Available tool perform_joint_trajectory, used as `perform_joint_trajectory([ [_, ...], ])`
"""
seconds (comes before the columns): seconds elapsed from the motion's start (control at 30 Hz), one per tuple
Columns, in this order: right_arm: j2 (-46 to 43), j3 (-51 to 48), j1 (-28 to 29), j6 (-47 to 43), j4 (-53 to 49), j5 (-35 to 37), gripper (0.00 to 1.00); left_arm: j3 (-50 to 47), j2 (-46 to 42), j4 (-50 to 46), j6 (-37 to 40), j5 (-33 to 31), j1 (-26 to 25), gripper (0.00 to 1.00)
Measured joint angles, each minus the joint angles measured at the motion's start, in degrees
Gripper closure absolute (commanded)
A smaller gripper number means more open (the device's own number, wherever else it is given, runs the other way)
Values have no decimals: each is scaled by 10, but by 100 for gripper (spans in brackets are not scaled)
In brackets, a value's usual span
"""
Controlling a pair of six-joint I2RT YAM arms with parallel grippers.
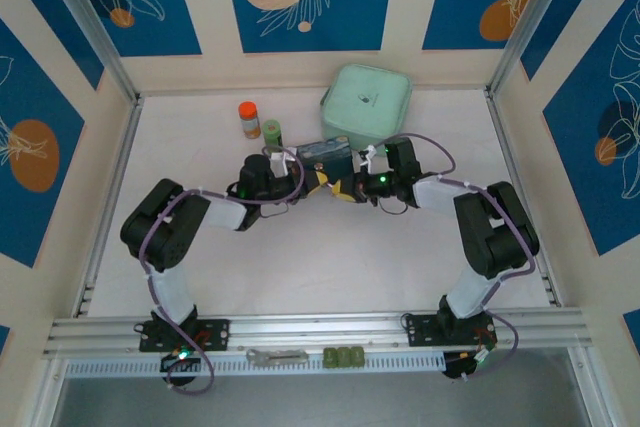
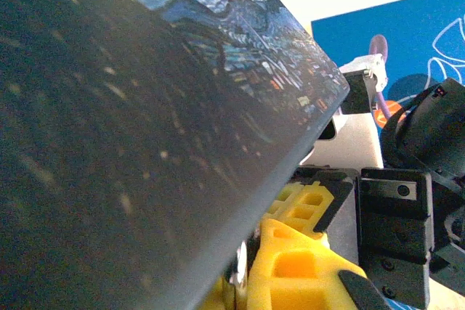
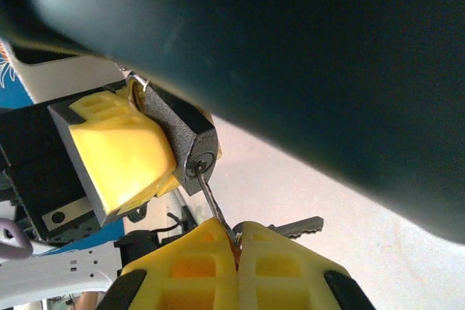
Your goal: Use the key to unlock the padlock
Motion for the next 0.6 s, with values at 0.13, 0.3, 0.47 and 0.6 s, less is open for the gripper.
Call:
perform_joint_trajectory([
  [0.13, -21, -5, -2, -2, -14, -1, 100, 18, -10, -36, 12, 30, 4, 100],
  [0.3, -34, -14, -3, -2, -7, -21, 100, 28, -31, -86, 33, 55, 8, 100],
  [0.47, -34, -14, -7, -22, -20, -28, 100, 36, -32, -117, 49, 71, 10, 100],
  [0.6, -34, -24, -15, -32, -18, -39, 100, 43, -32, -142, 67, 80, 10, 100],
])
